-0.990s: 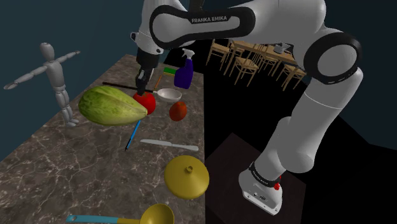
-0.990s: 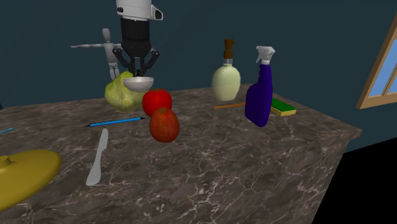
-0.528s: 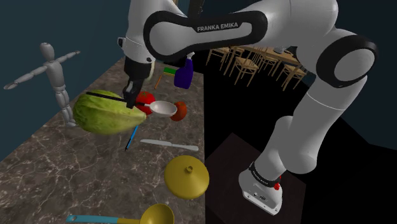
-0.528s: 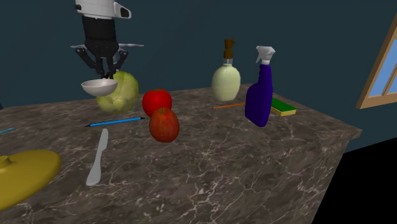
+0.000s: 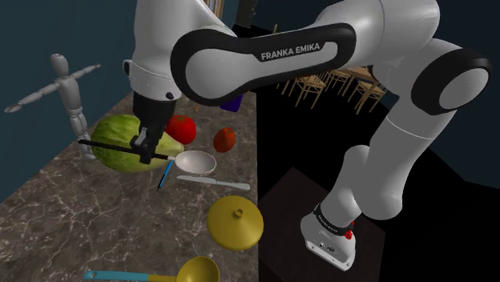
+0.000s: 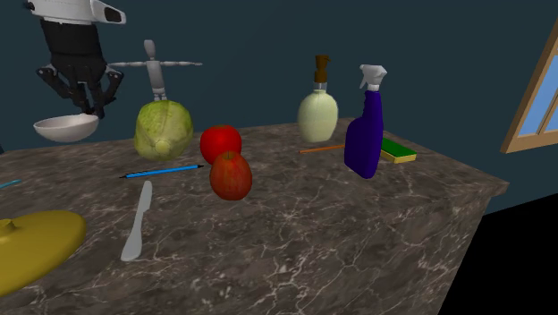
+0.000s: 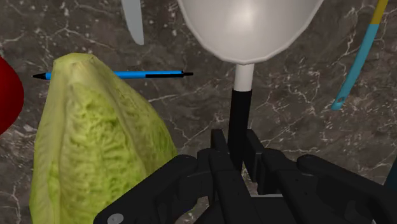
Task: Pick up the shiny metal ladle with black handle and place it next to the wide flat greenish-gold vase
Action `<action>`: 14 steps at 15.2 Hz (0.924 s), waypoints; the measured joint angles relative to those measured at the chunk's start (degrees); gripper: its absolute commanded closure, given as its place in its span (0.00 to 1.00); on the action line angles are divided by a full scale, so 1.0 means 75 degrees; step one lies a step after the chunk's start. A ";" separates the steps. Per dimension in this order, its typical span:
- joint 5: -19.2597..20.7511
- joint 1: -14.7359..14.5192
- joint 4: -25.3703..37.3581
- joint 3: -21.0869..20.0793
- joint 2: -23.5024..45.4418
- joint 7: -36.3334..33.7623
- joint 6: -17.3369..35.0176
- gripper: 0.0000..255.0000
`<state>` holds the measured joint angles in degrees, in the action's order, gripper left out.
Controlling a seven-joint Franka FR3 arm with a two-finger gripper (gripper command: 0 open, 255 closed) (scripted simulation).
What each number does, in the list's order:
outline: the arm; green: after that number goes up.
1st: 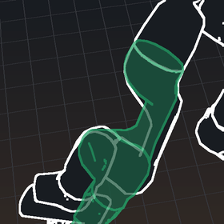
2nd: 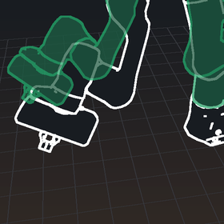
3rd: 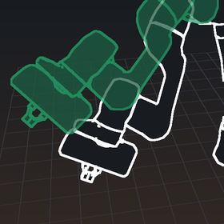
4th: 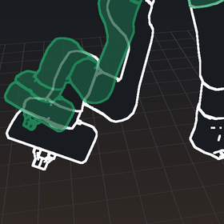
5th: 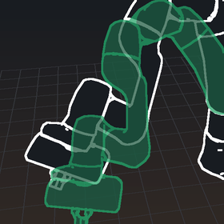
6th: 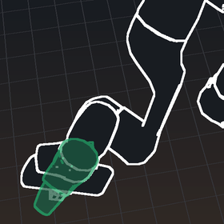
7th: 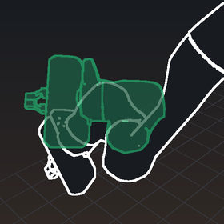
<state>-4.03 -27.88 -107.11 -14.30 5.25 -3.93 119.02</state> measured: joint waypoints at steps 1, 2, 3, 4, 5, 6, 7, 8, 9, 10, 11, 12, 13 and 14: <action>0.0042 -0.0103 0.0033 -0.0079 0.0030 -0.0197 0.0011 1.00; 0.0078 -0.0198 0.0037 -0.0152 0.0052 -0.0381 0.0041 1.00; 0.0144 -0.0310 0.0137 -0.0231 0.0144 -0.0594 0.0044 1.00; 0.0202 -0.0402 0.0246 -0.0293 0.0238 -0.0769 0.0033 1.00; 0.0257 -0.0500 0.0337 -0.0357 0.0302 -0.0952 0.0012 1.00; 0.0290 -0.0574 0.0351 -0.0406 0.0331 -0.1089 0.0034 1.00; 0.0328 -0.0635 0.0372 -0.0443 0.0388 -0.1201 0.0074 1.00; 0.0344 -0.0660 0.0325 -0.0458 0.0418 -0.1243 0.0150 1.00; 0.0348 -0.0668 0.0254 -0.0462 0.0423 -0.1259 0.0225 1.00; 0.0367 -0.0686 0.0201 -0.0470 0.0464 -0.1290 0.0321 1.00; 0.0371 -0.0688 0.0123 -0.0470 0.0479 -0.1291 0.0410 1.00; 0.0395 -0.0705 0.0070 -0.0475 0.0539 -0.1319 0.0524 1.00; 0.0393 -0.0699 -0.0020 -0.0471 0.0546 -0.1307 0.0617 1.00; 0.0411 -0.0705 -0.0058 -0.0468 0.0600 -0.1316 0.0707 1.00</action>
<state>-0.95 -33.17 -107.55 -17.80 9.75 -13.80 124.32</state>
